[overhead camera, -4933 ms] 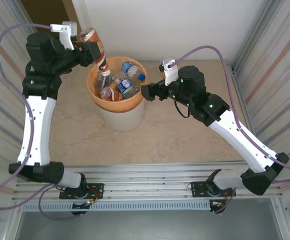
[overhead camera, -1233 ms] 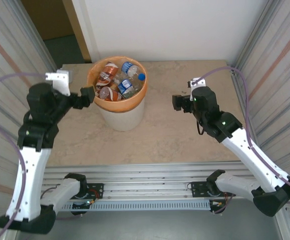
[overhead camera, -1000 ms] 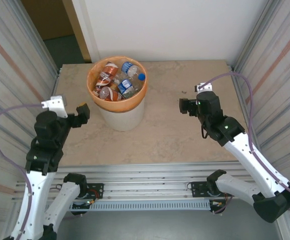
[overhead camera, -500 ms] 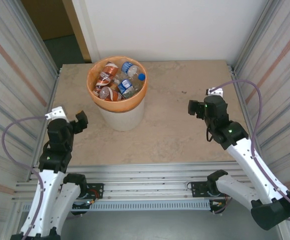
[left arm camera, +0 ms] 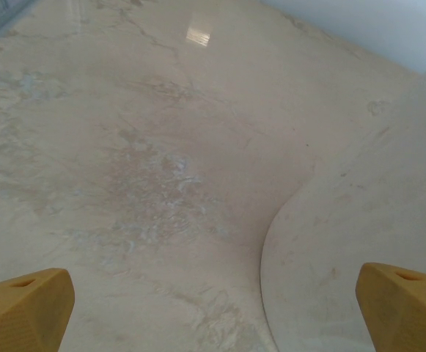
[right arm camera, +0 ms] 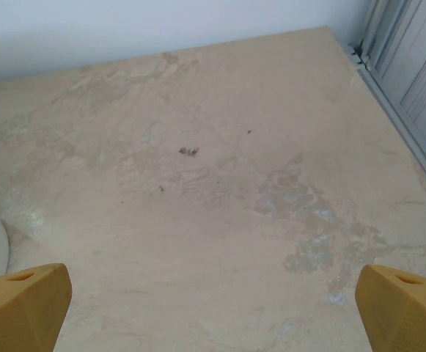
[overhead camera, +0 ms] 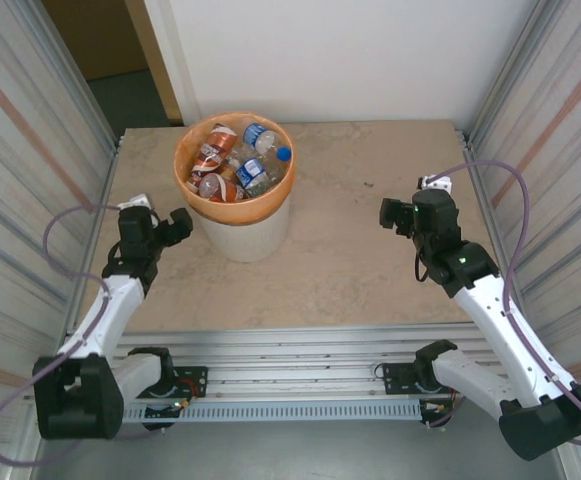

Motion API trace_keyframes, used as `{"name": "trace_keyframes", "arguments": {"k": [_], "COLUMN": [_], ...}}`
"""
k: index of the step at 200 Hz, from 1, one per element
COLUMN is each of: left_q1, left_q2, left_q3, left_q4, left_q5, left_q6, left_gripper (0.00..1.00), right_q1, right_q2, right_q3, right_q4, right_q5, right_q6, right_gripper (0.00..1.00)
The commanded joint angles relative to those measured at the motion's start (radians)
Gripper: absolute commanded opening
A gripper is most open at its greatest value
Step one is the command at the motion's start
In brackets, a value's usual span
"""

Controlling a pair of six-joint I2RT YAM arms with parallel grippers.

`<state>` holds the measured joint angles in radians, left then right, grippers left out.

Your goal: Put the plastic bottles in the bin

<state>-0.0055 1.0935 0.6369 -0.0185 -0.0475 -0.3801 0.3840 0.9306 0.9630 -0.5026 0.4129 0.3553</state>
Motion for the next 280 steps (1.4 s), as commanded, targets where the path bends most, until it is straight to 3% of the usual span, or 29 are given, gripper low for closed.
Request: {"name": "trace_keyframes", "arguments": {"k": [1, 40, 155, 203, 239, 280], "left_q1": [0.008, -0.008, -0.241, -0.293, -0.257, -0.172], "left_q2": [0.069, 0.178, 0.432, 0.545, 0.508, 0.312], "left_q3": [0.059, 0.104, 0.280, 0.385, 0.346, 0.180], "left_q4": [0.113, 0.167, 0.190, 0.176, 0.181, 0.169], "left_q5": [0.070, 0.128, 0.169, 0.196, 0.166, 0.096], "left_q6": [-0.024, -0.012, 0.045, 0.048, 0.022, 0.019], "left_gripper": [0.98, 0.98, 0.98, 0.98, 0.98, 0.99], "right_q1": [-0.008, -0.007, -0.007, -0.010, -0.036, -0.163], "right_q2": [0.005, 0.017, 0.032, 0.035, 0.031, -0.019], "right_q3": [0.027, 0.040, 0.057, 0.062, 0.007, -0.137], "right_q4": [0.001, 0.010, 0.015, 0.007, 0.032, 0.108], "right_q5": [-0.019, -0.033, -0.036, -0.026, -0.008, -0.036], "right_q6": [0.019, 0.018, 0.019, 0.017, 0.011, 0.056], "right_gripper": [0.98, 0.98, 0.98, 0.98, 0.98, 0.98]}}
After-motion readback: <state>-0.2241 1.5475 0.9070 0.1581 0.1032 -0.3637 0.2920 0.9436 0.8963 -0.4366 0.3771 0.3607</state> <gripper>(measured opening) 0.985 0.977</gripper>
